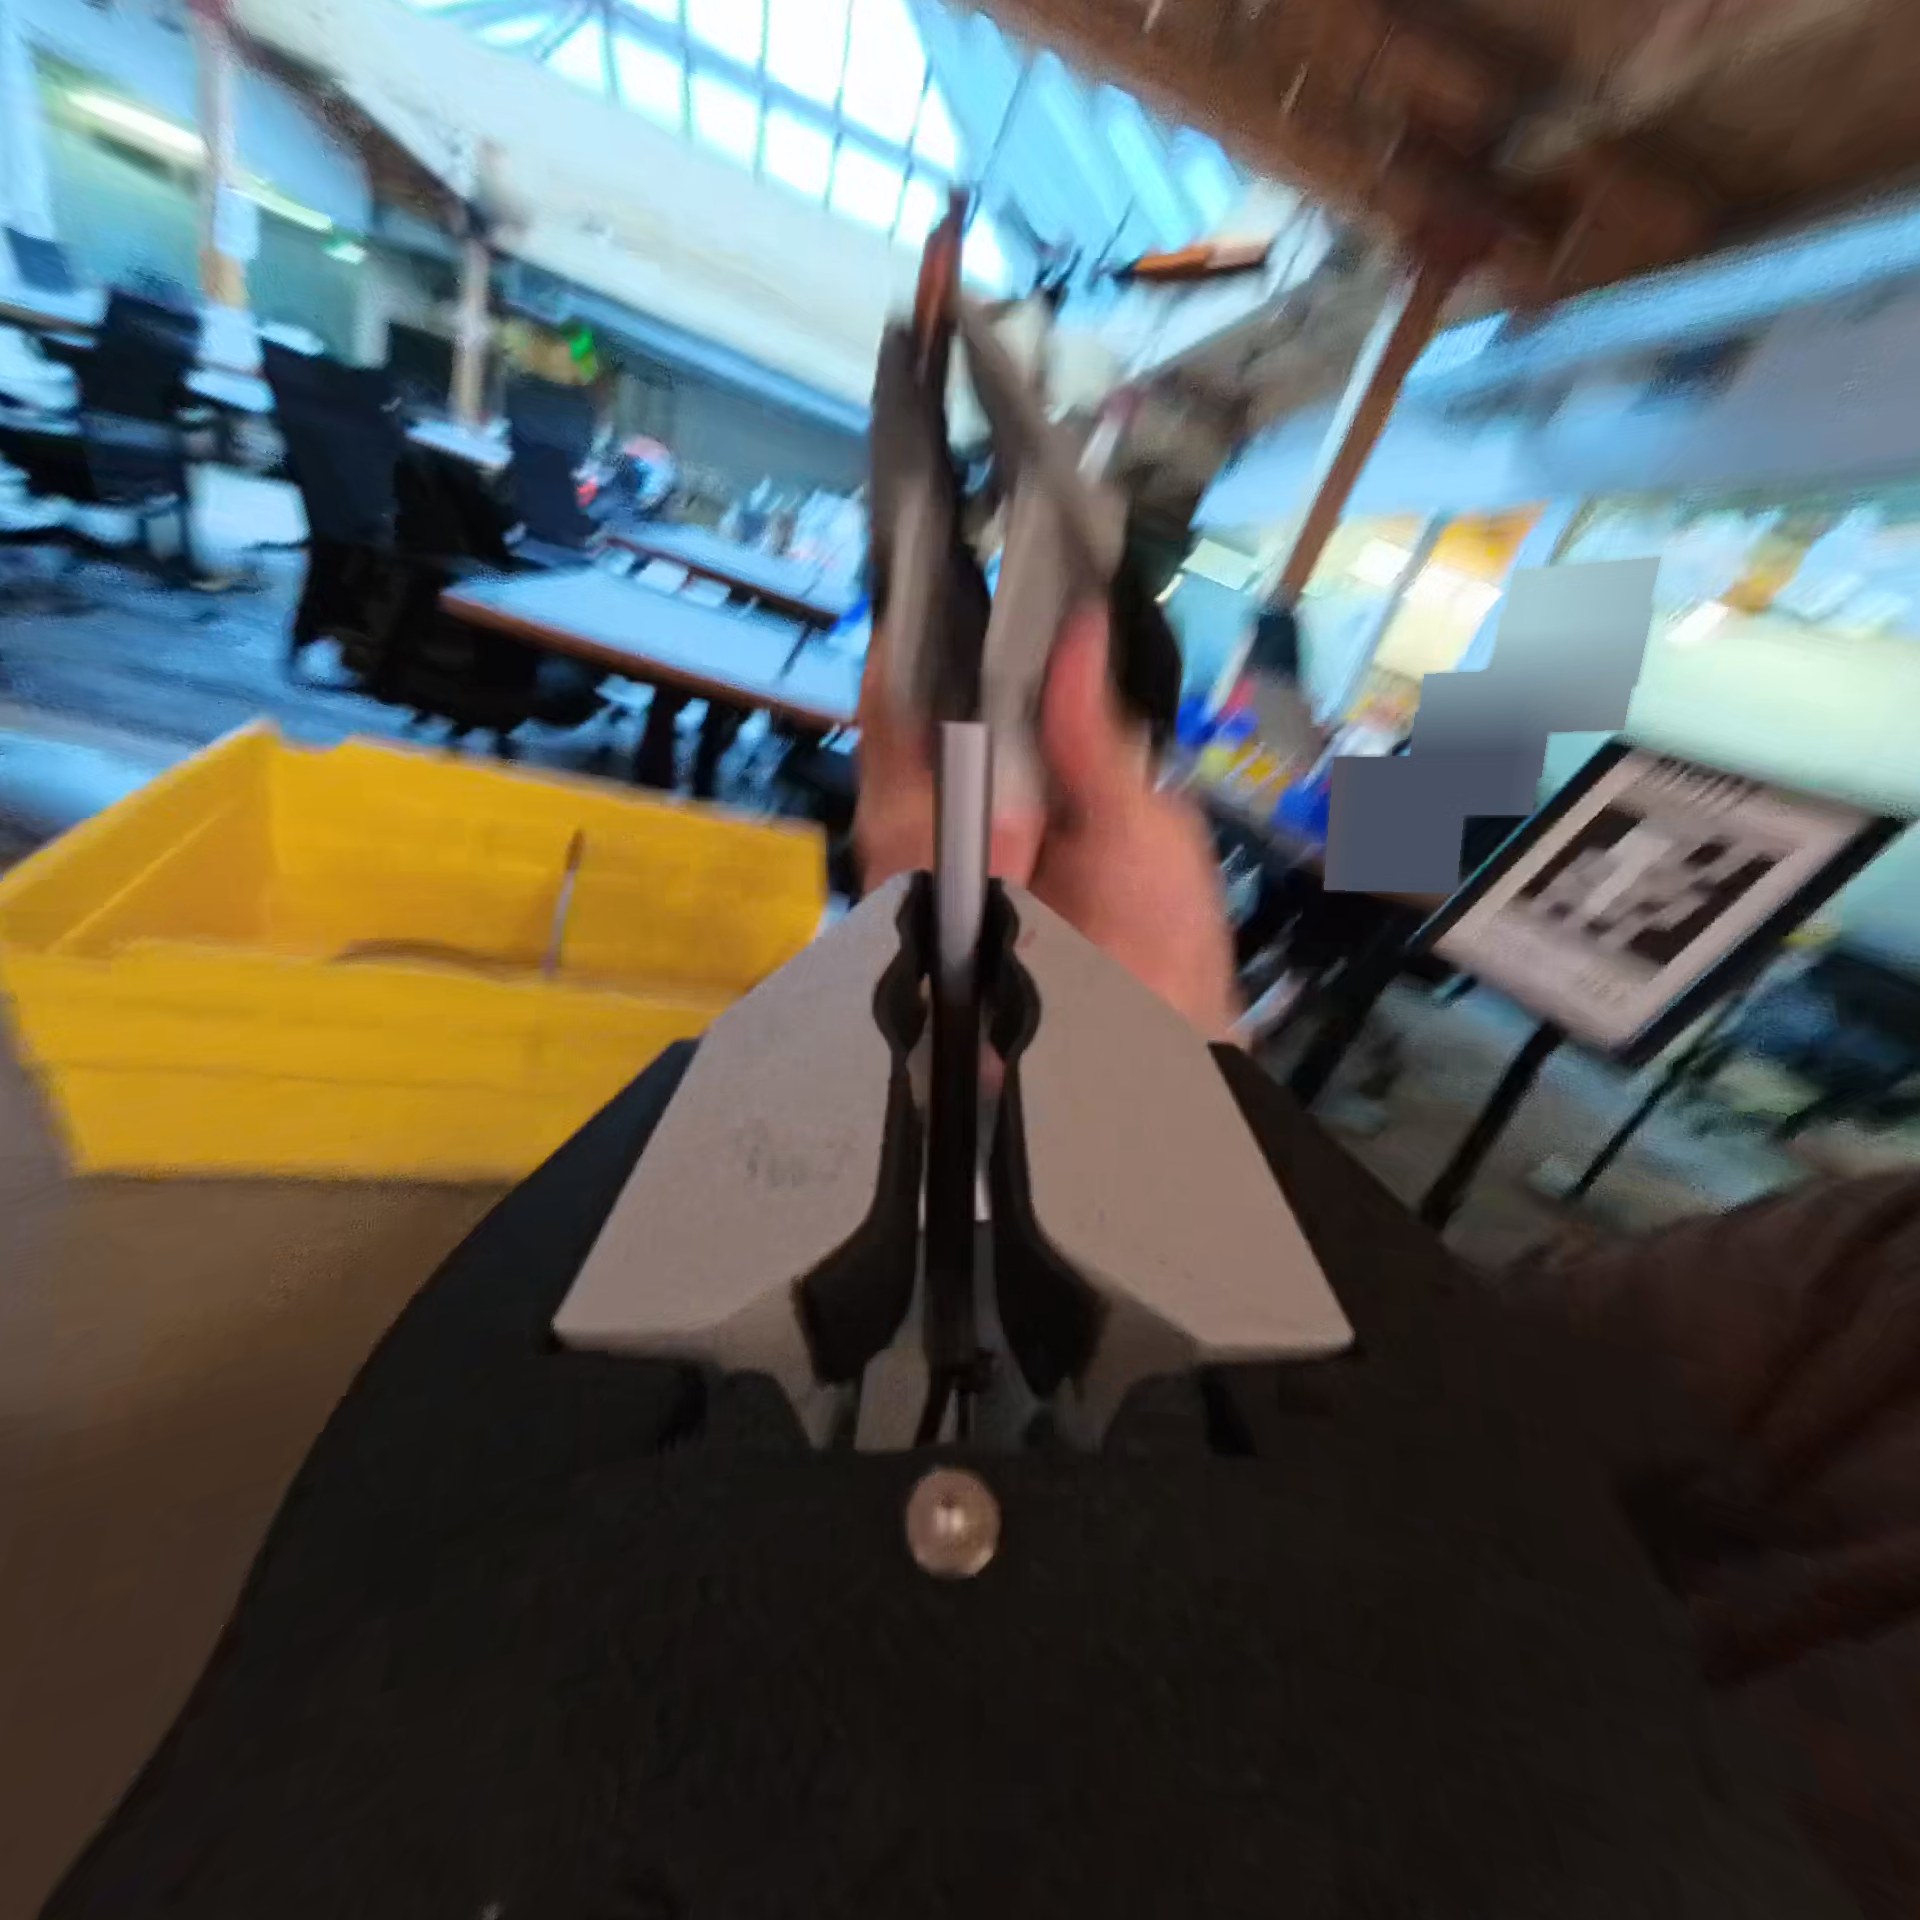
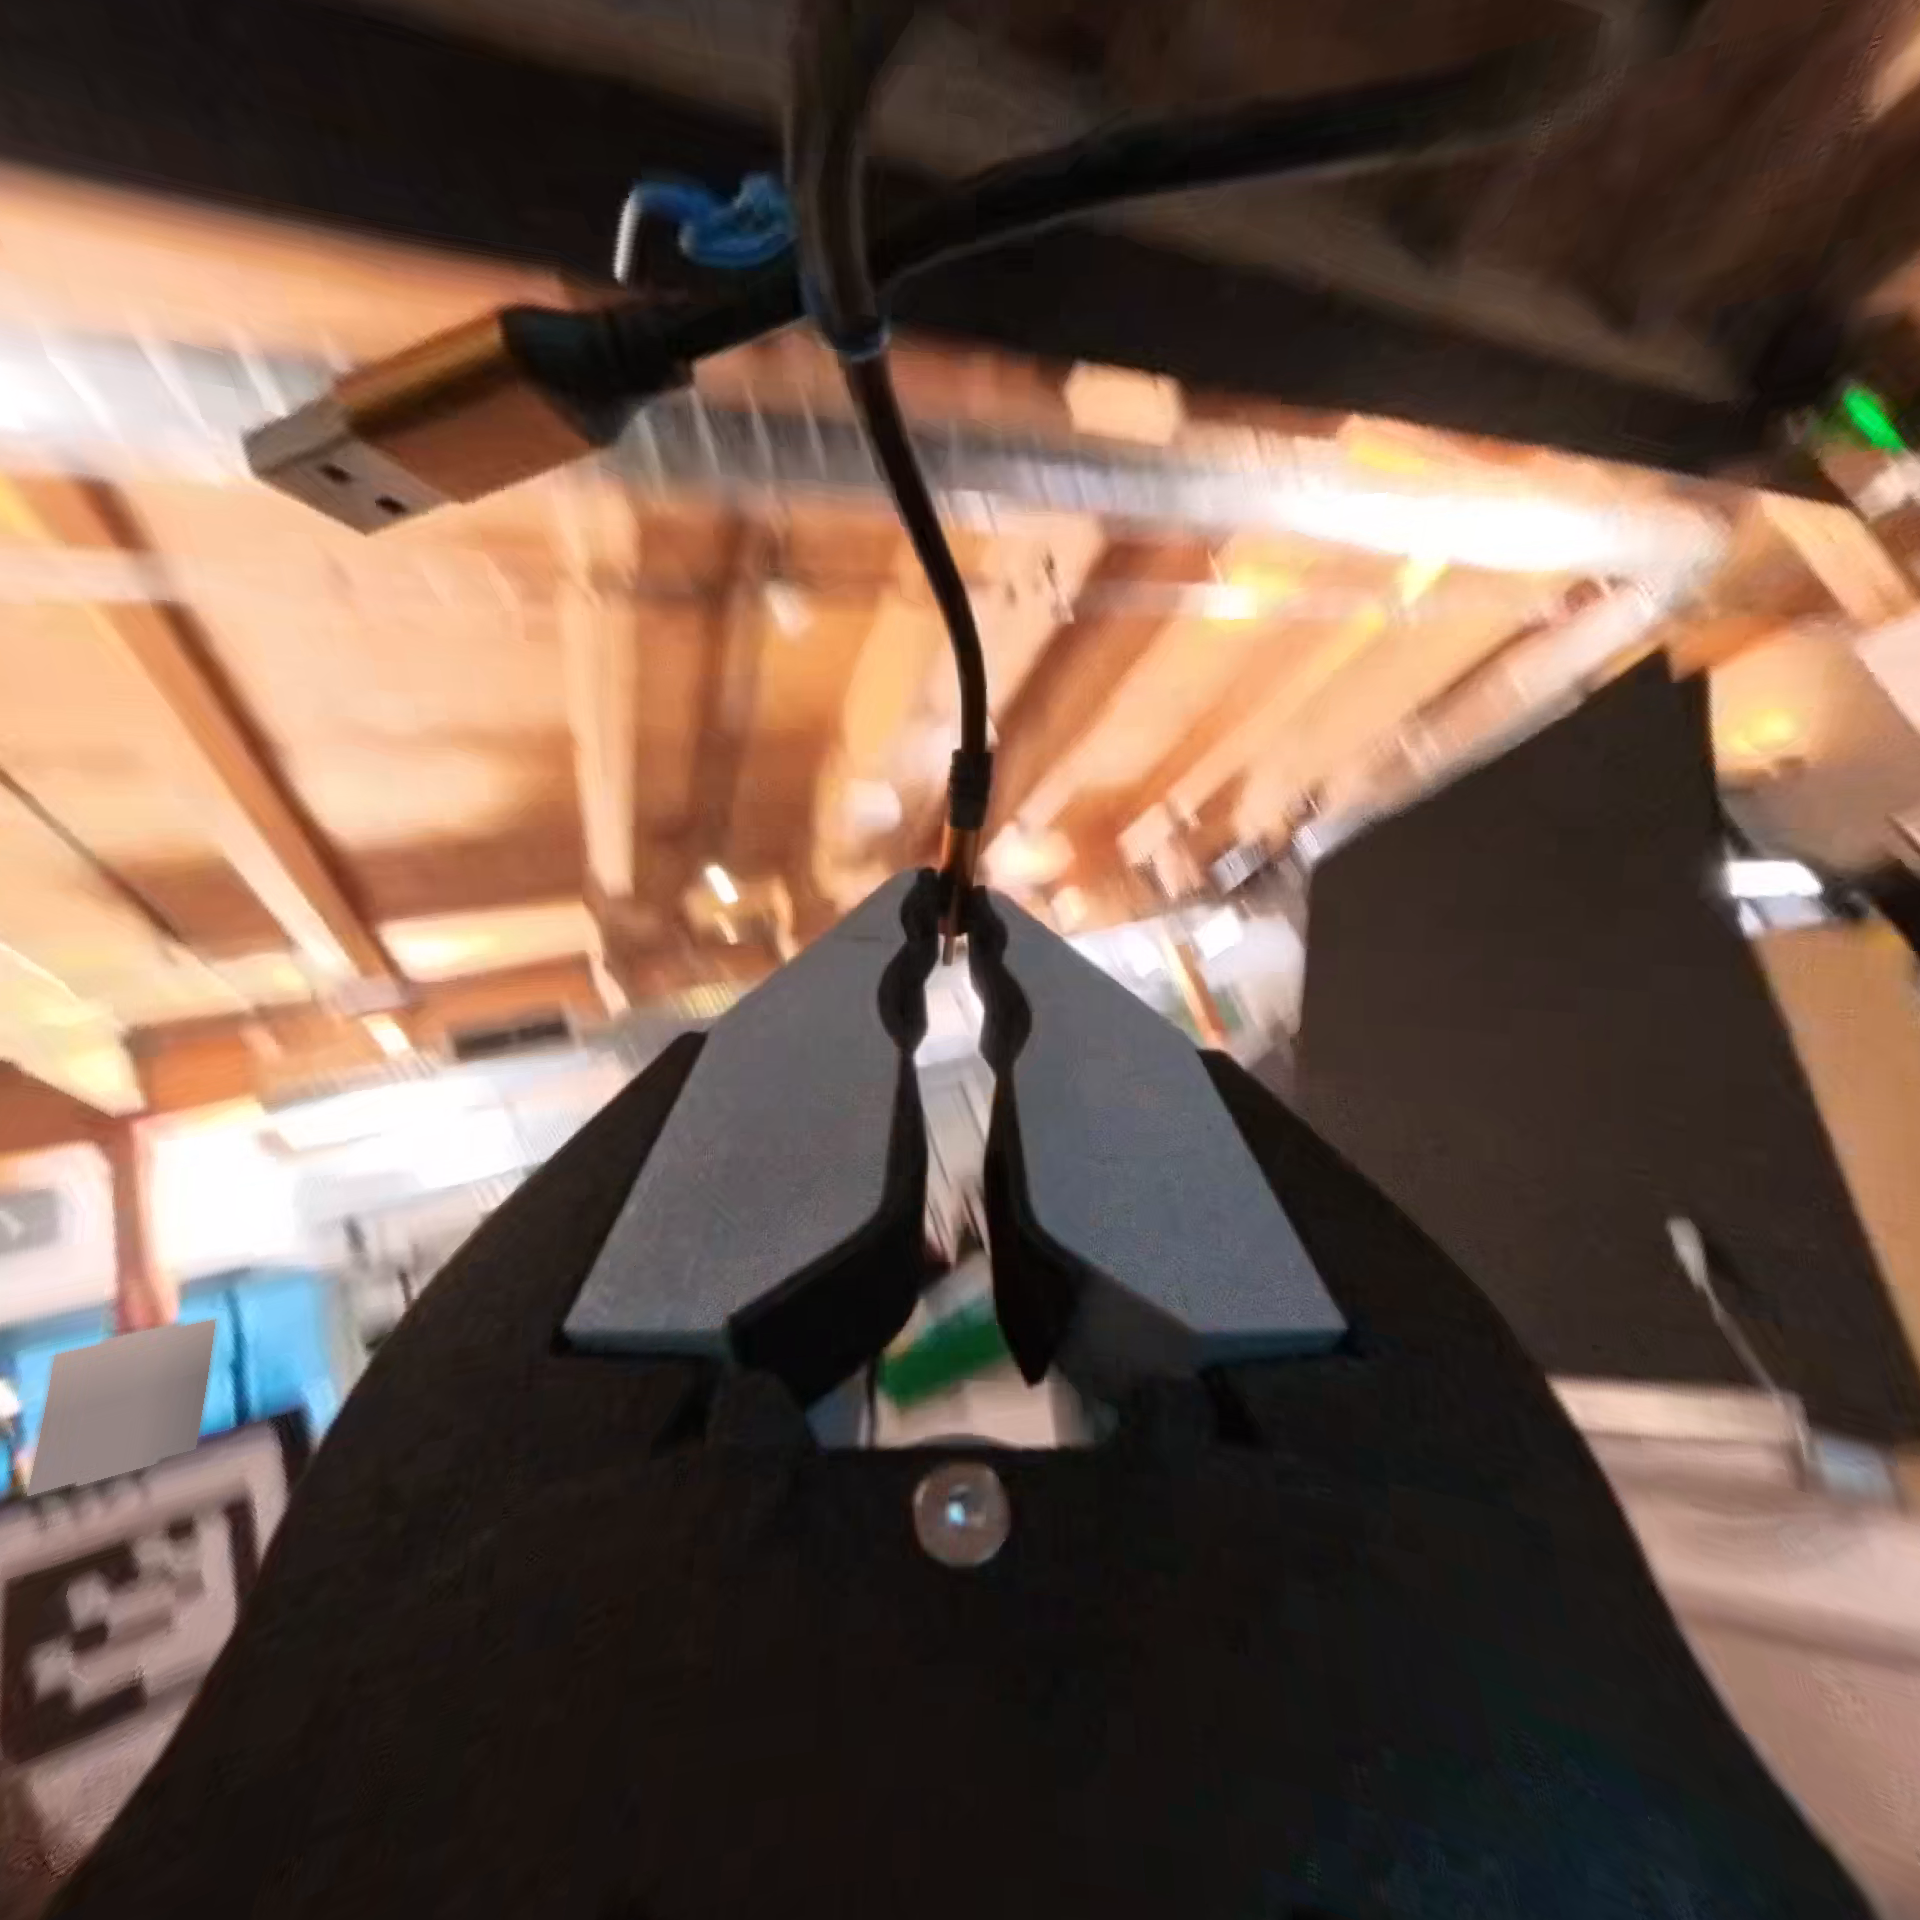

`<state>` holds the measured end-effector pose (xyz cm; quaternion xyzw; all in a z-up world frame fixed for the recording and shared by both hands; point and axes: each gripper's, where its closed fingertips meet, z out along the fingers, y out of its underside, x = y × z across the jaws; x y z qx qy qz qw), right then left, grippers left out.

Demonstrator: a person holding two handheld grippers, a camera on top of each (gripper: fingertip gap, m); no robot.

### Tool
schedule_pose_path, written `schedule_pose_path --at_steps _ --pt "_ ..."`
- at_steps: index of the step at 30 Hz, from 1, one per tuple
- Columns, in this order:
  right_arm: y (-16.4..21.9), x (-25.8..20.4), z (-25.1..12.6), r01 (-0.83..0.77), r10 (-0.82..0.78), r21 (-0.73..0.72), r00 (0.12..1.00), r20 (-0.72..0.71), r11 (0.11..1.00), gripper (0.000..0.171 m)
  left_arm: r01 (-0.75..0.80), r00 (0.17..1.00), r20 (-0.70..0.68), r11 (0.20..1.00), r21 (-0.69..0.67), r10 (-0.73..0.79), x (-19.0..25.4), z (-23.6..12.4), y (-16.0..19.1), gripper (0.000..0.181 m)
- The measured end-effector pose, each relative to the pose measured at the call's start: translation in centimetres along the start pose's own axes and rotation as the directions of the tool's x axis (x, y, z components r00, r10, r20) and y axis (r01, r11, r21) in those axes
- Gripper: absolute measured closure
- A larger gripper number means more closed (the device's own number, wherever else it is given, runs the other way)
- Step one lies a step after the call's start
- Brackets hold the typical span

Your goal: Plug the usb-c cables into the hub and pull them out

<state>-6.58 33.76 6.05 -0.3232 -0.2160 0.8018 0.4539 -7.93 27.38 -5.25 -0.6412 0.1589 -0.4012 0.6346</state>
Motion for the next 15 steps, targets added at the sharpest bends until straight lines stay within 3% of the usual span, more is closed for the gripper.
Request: schedule_pose_path --at_steps 1,3,6,9,12,15 --pt "-3.5 0.0 -0.8 -0.014 0.012 0.068 0.999 0.03 0.998 0.171 -0.018 0.999 0.042 0.996 -0.085 0.022 -0.6 0.0 3.1 0.175" --pt "-3.6 -0.5 0.0 0.138 -0.136 -0.116 0.99 0.022 0.984 0.169 0.141 0.99 0.0 0.989 -0.044 -0.141 -1.1 -0.6 5.8 0.175" --pt "-1.6 0.1 -0.4 0.281 -0.315 -0.389 0.949 -0.024 0.877 0.168 0.155 0.988 -0.005 0.985 0.076 -0.155 -3.0 -2.2 4.4 0.175" --pt "-1.6 1.8 -3.3 0.277 -0.374 -0.587 0.926 -0.047 0.761 0.168 0.018 1.0 0.024 0.999 0.03 -0.019 -2.7 -2.1 2.2 0.175" --pt "0.0 7.4 -10.6 0.094 -0.462 -0.895 0.877 -0.133 0.436 0.167 -0.17 0.983 0.066 0.984 -0.051 0.173 -1.8 -0.5 -0.7 0.175" --pt "1.1 11.9 -19.4 -0.154 -0.58 -0.981 0.791 -0.194 0.118 0.168 -0.33 0.934 0.114 0.941 -0.078 0.338 -1.8 2.4 -5.2 0.176"
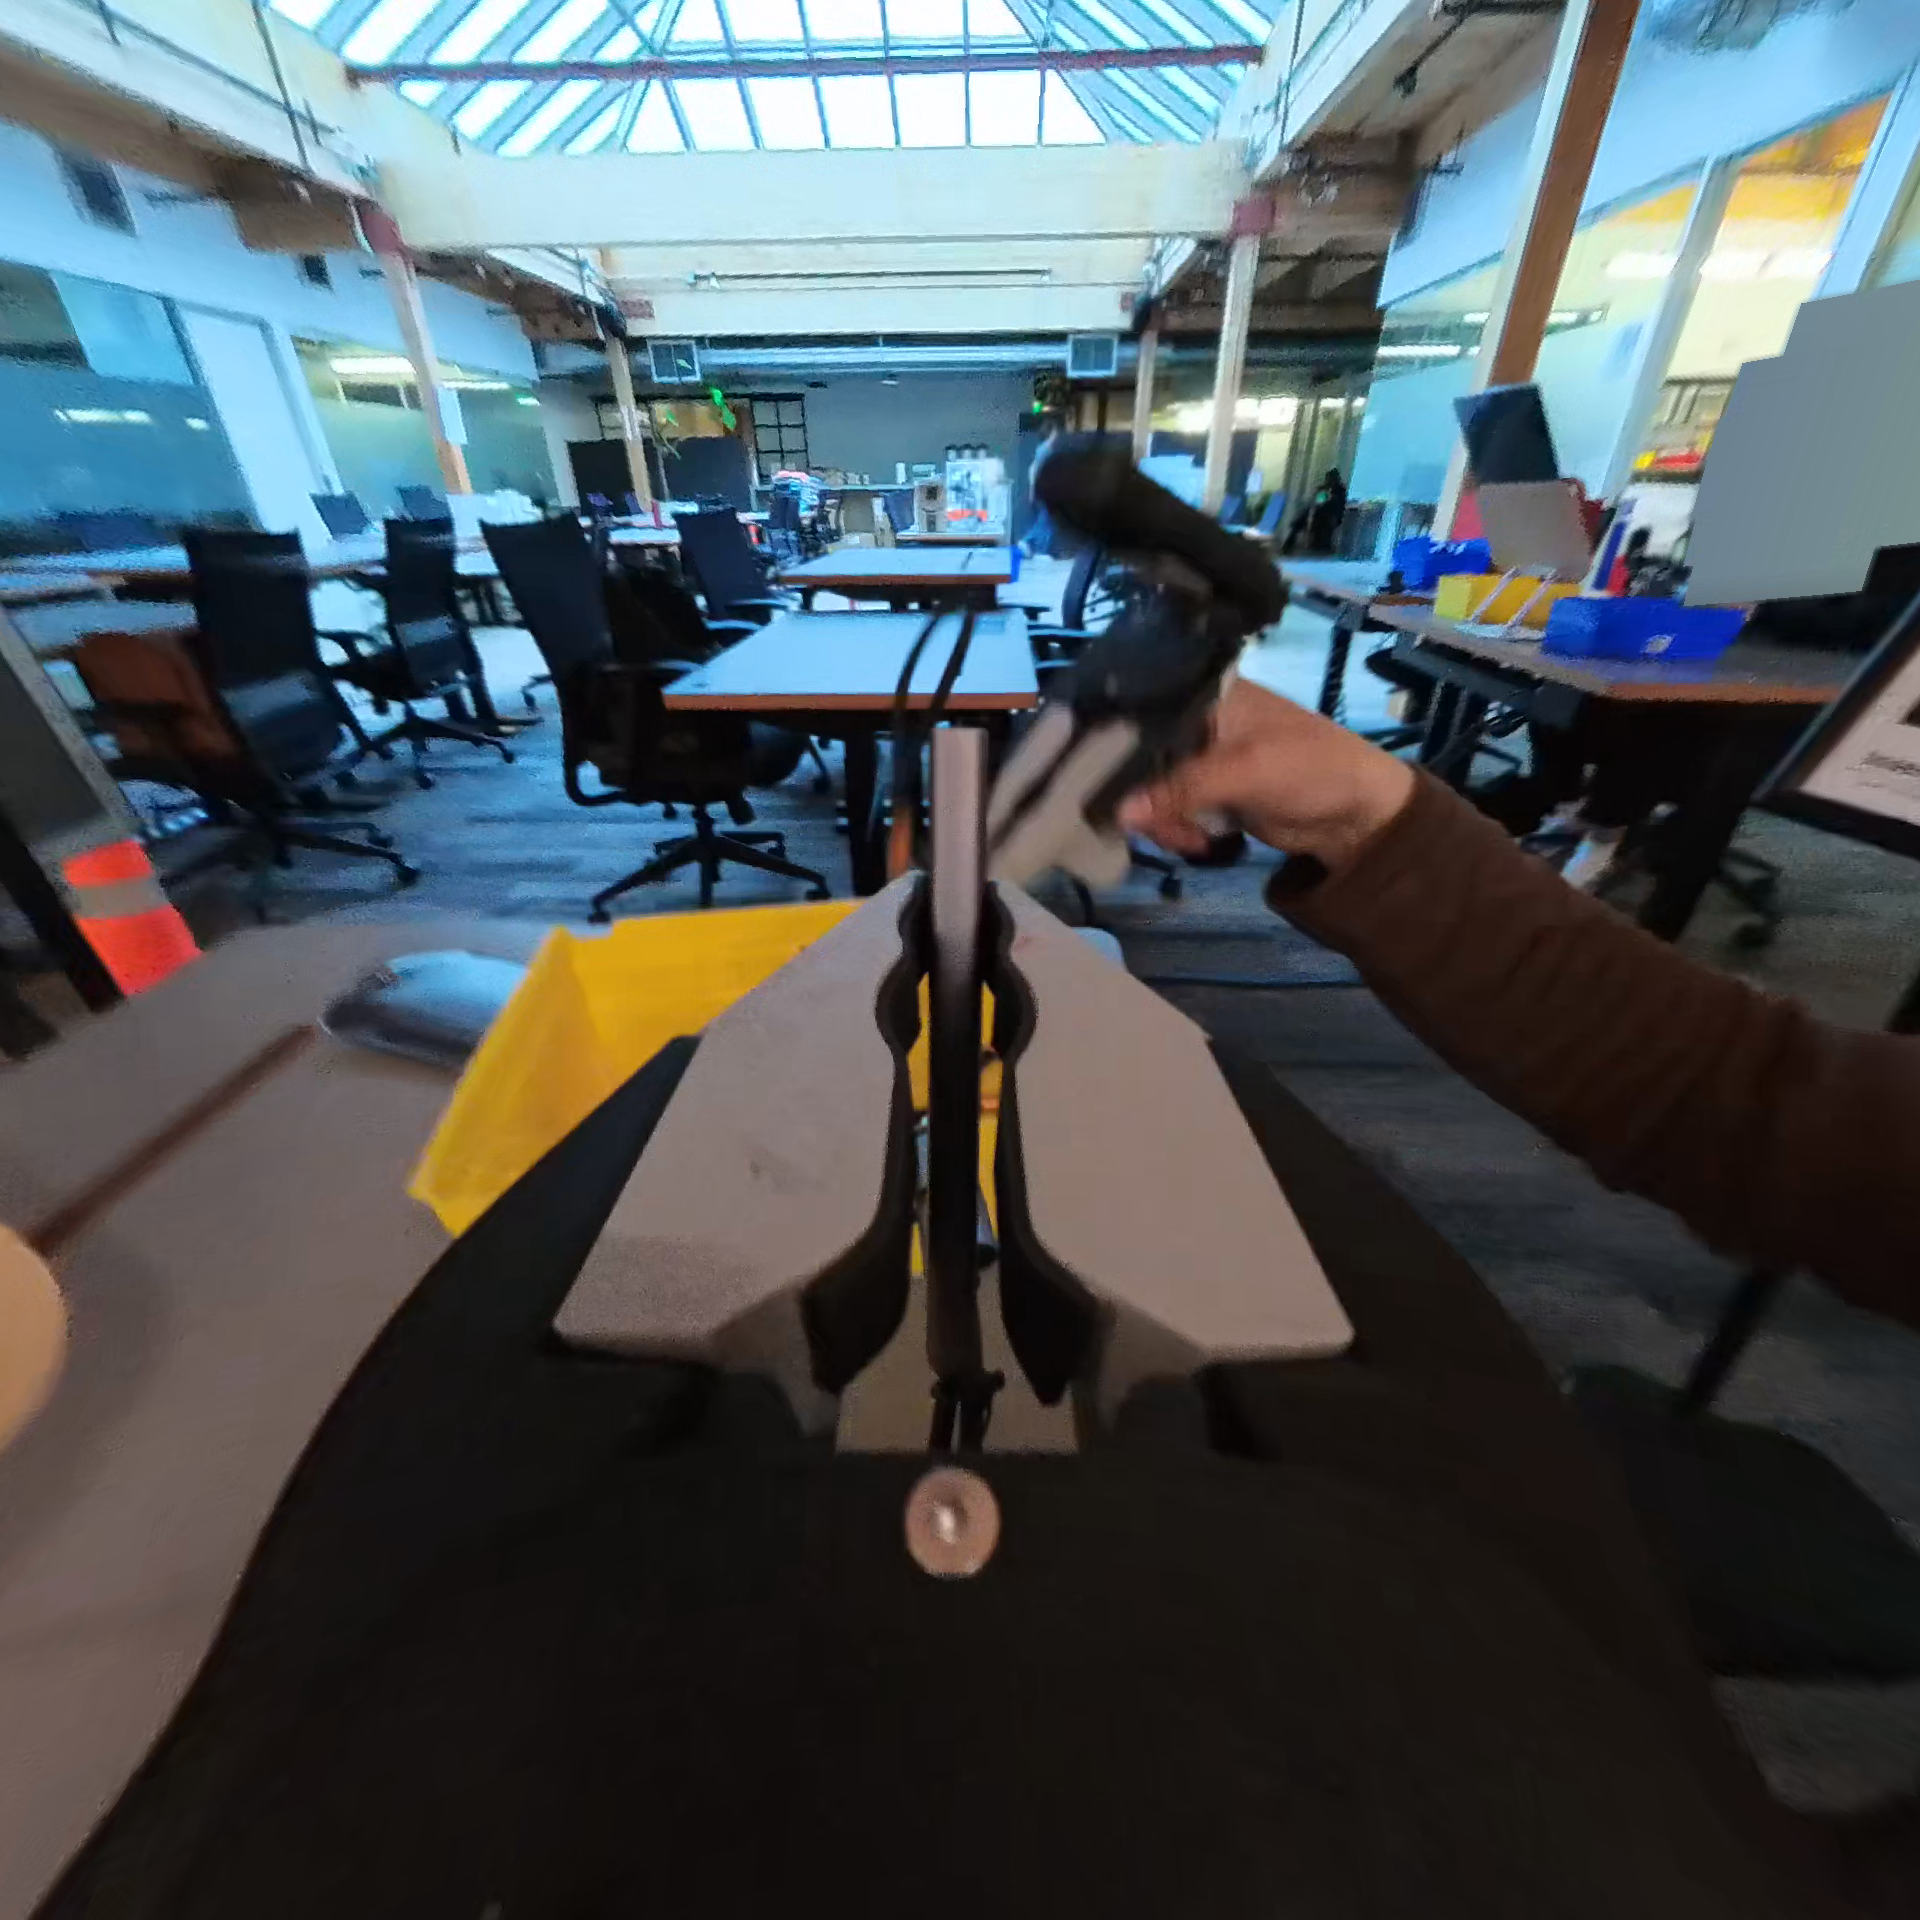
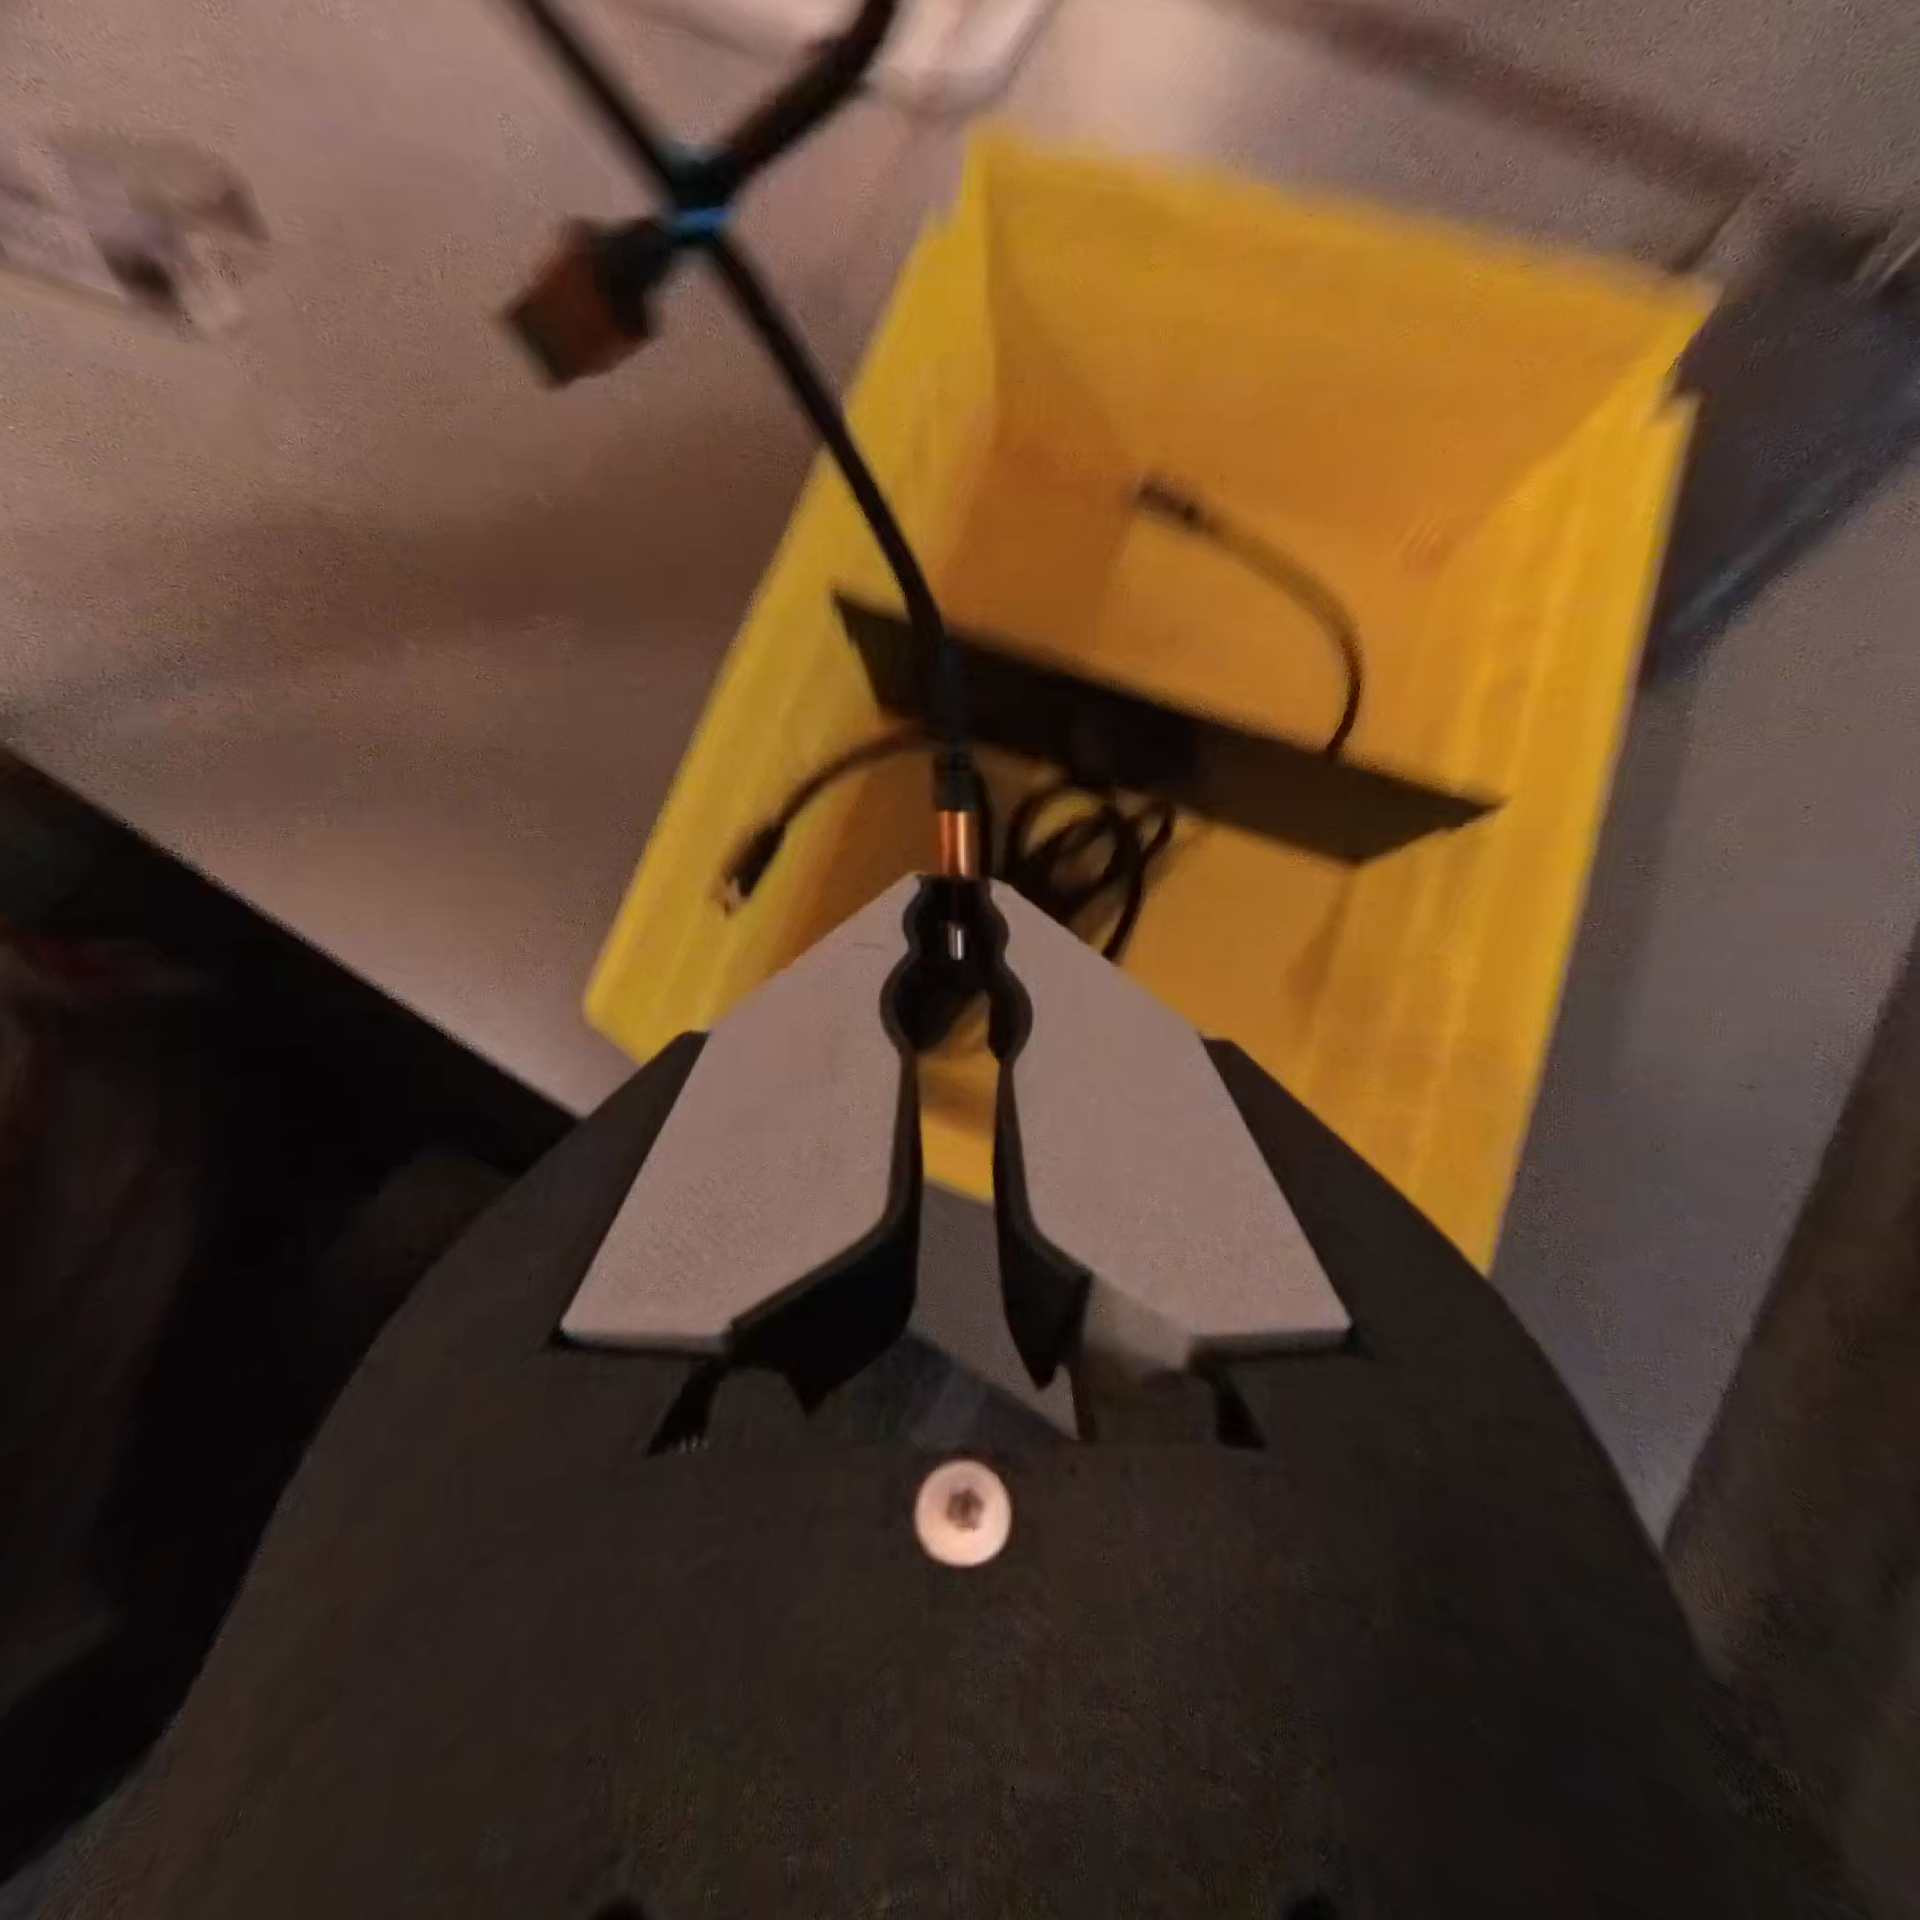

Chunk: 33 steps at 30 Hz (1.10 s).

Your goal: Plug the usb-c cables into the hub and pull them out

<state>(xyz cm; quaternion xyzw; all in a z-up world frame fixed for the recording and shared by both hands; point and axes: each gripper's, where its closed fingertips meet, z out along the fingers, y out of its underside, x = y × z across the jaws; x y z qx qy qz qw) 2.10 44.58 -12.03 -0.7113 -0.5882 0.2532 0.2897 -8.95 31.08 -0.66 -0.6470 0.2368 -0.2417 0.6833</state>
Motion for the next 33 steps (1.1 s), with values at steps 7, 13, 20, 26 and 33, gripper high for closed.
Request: schedule_pose_path --at_steps 7,13,20,26,33 --pt "9.6 1.0 4.9 -0.07 0.071 -0.404 0.997 -0.012 0.912 0.138 0.022 1.0 0.024 0.989 -0.148 -0.018 -4.3 10.2 -2.4 0.175" --pt "-2.8 -0.1 -1.6 0.004 -0.028 0.333 0.997 0.067 0.943 0.135 0.002 0.999 -0.035 0.984 -0.179 -0.009 -3.8 11.1 -0.2 0.175" --pt "-13.0 -6.5 -7.1 -0.034 -0.259 0.73 0.923 0.285 0.683 0.117 0.036 0.992 -0.112 0.981 -0.19 -0.058 -1.8 10.3 1.9 0.176" --pt "-14.0 -10.3 -3.4 -0.017 -0.358 0.633 0.812 0.46 0.774 0.163 -0.002 0.992 -0.126 0.982 -0.19 -0.022 -0.5 8.7 2.2 0.176" --pt "-14.3 -11.3 -2.1 0.082 -0.426 0.634 0.805 0.413 0.769 0.165 0.099 0.981 -0.148 0.982 -0.162 -0.124 -0.7 7.3 2.1 0.174"
